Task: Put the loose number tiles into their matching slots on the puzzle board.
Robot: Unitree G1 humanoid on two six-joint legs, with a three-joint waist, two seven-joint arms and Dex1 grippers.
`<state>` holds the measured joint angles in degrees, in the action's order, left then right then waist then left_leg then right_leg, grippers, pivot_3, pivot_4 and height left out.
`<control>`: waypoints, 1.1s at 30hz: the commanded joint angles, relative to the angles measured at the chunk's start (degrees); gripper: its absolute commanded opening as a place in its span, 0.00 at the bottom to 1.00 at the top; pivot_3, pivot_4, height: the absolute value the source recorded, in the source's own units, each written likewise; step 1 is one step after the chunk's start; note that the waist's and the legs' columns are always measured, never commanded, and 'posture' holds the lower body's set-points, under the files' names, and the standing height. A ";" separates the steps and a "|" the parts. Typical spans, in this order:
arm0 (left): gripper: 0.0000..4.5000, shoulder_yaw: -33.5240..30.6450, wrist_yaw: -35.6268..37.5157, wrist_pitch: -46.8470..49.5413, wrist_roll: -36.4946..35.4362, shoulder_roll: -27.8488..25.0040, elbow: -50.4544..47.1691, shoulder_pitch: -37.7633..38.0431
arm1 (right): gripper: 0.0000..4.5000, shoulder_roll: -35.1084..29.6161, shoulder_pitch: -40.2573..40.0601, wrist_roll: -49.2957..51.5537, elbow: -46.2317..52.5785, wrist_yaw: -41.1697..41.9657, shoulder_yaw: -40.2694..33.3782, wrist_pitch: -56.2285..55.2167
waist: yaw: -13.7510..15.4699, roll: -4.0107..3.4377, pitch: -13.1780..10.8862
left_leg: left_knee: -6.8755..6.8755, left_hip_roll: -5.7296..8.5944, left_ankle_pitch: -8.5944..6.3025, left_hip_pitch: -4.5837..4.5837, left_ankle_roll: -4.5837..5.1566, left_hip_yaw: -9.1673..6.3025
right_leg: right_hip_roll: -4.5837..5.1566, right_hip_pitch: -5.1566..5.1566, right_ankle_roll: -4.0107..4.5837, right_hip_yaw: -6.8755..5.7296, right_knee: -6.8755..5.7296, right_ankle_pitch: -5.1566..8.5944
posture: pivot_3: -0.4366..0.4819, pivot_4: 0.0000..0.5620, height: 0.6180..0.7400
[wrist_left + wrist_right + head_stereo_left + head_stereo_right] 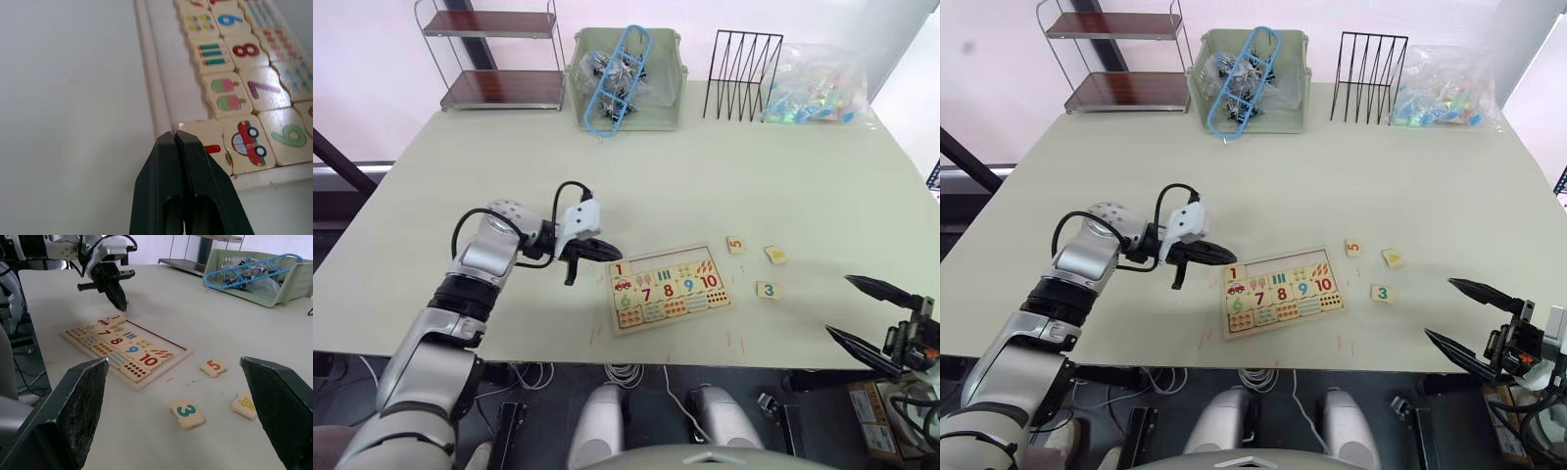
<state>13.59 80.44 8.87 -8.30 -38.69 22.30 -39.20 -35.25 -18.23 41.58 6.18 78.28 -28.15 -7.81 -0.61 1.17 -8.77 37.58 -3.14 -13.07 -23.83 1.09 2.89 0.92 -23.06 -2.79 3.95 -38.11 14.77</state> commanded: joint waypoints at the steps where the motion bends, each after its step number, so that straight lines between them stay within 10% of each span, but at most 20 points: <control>1: 0.01 -5.45 0.39 3.89 -5.92 -0.67 -4.89 0.90 | 1.00 0.03 -0.10 1.21 0.31 0.04 -2.38 -0.97 | -0.02 0.00 0.00 | 0.00 0.00 0.00 0.00 0.00 0.00 | 0.00 0.00 0.00 0.00 0.00 0.00 | 0.48 0.27 1.00; 13: 0.01 -18.79 -9.01 11.08 -14.46 -1.81 -13.28 12.76 | 1.00 -0.47 1.23 -0.68 -1.72 -2.78 -1.57 0.00 | -0.01 0.00 0.00 | 0.00 -0.03 0.00 0.04 0.00 0.00 | 0.01 0.00 0.01 -0.01 -0.04 0.00 | 0.48 0.27 1.00; 24: 0.98 -28.75 -11.80 9.15 -19.81 -2.71 -17.61 26.73 | 1.00 -1.18 2.07 -3.38 -4.51 -4.74 -2.04 -1.09 | 0.00 -0.01 0.01 | 0.00 -0.04 0.00 0.07 0.00 0.03 | 0.05 0.02 0.02 -0.03 -0.04 0.00 | 0.48 0.27 1.00; 33: 0.98 -33.26 -9.57 2.20 -18.97 -5.77 -13.40 36.36 | 1.00 -2.36 1.78 -6.00 -12.19 -4.34 -3.96 -4.63 | -0.12 -0.01 0.01 | 0.01 -0.06 0.00 0.10 -0.01 0.09 | 0.09 0.01 0.22 -0.01 -0.02 0.11 | 0.48 0.27 1.00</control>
<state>-17.26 70.28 13.38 -27.09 -43.23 8.75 -3.52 -36.97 -16.19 35.67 -5.14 73.50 -29.85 -10.61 -0.73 1.16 -8.76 37.59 -3.21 -13.07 -23.73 1.08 2.99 1.02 -23.05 -2.56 3.94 -38.13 14.88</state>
